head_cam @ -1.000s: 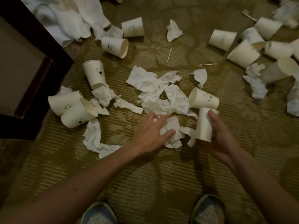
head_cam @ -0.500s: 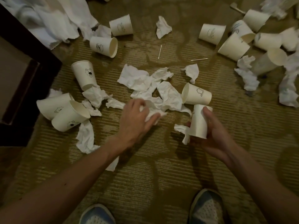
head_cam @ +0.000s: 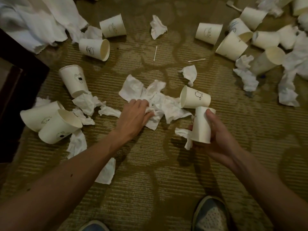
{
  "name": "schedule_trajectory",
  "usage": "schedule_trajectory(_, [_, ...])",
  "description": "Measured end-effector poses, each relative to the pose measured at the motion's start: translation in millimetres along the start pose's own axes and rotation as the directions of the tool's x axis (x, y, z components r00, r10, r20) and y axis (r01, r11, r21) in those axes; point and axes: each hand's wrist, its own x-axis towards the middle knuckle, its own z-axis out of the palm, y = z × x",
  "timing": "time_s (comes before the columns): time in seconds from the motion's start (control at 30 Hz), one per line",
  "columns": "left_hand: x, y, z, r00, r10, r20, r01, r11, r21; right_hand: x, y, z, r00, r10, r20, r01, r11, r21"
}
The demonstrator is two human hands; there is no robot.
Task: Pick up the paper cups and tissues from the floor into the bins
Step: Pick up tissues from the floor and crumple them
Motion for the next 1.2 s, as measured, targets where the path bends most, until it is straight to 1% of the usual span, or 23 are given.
schedule_trajectory(0.13, [-13, 2, -2, 0.993, -0.019, -0.116, 0.008, 0.995, -0.098, 2, -1, 0, 1.0, 0.001, 0.004, -0.001, 1.0, 0.004])
schedule_trajectory(0.23, [-19, 4, -8, 0.974, -0.034, -0.223, 0.011, 0.995, -0.103, 5, -2, -1, 1.0, -0.008, 0.002, 0.008, 1.0, 0.016])
schedule_trajectory(0.3, [-19, 4, -13, 0.965, -0.025, -0.261, -0.004, 0.994, -0.112, 6, -3, -1, 1.0, -0.014, 0.005, 0.014, 1.0, 0.01])
schedule_trajectory(0.33, [-17, 3, -16, 0.969, -0.035, -0.245, 0.003, 0.992, -0.128, 7, -3, 0, 1.0, -0.019, 0.013, 0.019, 1.0, 0.001])
schedule_trajectory(0.37, [-14, 2, -19, 0.978, -0.06, -0.198, 0.03, 0.988, -0.153, 7, -2, 1, 1.0, -0.024, 0.021, 0.024, 1.0, -0.01])
schedule_trajectory(0.43, [-7, 1, -21, 0.991, -0.13, -0.028, 0.121, 0.967, -0.224, 8, -3, 2, 0.999, -0.031, 0.027, 0.032, 0.999, -0.026])
schedule_trajectory(0.47, [-2, 1, -21, 0.986, -0.157, 0.062, 0.168, 0.949, -0.268, 8, -3, 3, 0.999, -0.035, 0.03, 0.035, 0.999, -0.031])
schedule_trajectory(0.53, [5, 6, -17, 0.966, -0.163, 0.202, 0.224, 0.916, -0.332, 8, -4, 5, 0.999, -0.035, 0.039, 0.036, 0.999, -0.028])
schedule_trajectory(0.57, [7, 9, -13, 0.958, -0.147, 0.244, 0.23, 0.907, -0.353, 9, -5, 5, 0.998, -0.036, 0.048, 0.037, 0.999, -0.025])
schedule_trajectory(0.63, [10, 19, -5, 0.951, -0.125, 0.282, 0.238, 0.879, -0.414, 11, -8, 8, 0.996, -0.039, 0.077, 0.042, 0.998, -0.037])
schedule_trajectory(0.7, [11, 28, 0, 0.944, -0.172, 0.281, 0.296, 0.816, -0.496, 13, -12, 12, 0.995, -0.022, 0.1, 0.027, 0.999, -0.046])
schedule_trajectory(0.77, [12, 36, -1, 0.927, -0.258, 0.274, 0.375, 0.694, -0.615, 15, -16, 16, 0.994, 0.016, 0.111, -0.013, 0.999, -0.029])
schedule_trajectory(0.83, [12, 43, -1, 0.908, -0.311, 0.281, 0.414, 0.563, -0.715, 16, -17, 21, 0.988, 0.045, 0.15, -0.044, 0.999, -0.01])
schedule_trajectory(0.87, [12, 47, -2, 0.91, -0.302, 0.283, 0.407, 0.523, -0.749, 16, -17, 23, 0.982, 0.056, 0.18, -0.057, 0.998, 0.001])
schedule_trajectory(0.97, [10, 60, -2, 0.929, -0.21, 0.305, 0.368, 0.418, -0.831, 15, -14, 29, 0.953, 0.096, 0.286, -0.111, 0.993, 0.036])
schedule_trajectory(1.03, [8, 65, -3, 0.923, -0.224, 0.311, 0.376, 0.369, -0.85, 13, -13, 31, 0.935, 0.102, 0.34, -0.127, 0.991, 0.051])
schedule_trajectory(1.1, [6, 67, -1, 0.892, -0.337, 0.301, 0.412, 0.331, -0.849, 12, -13, 34, 0.935, 0.088, 0.342, -0.124, 0.989, 0.085])
schedule_trajectory(1.2, [2, 75, 3, 0.821, -0.512, 0.253, 0.434, 0.271, -0.859, 10, -10, 41, 0.947, 0.047, 0.319, -0.112, 0.976, 0.187])
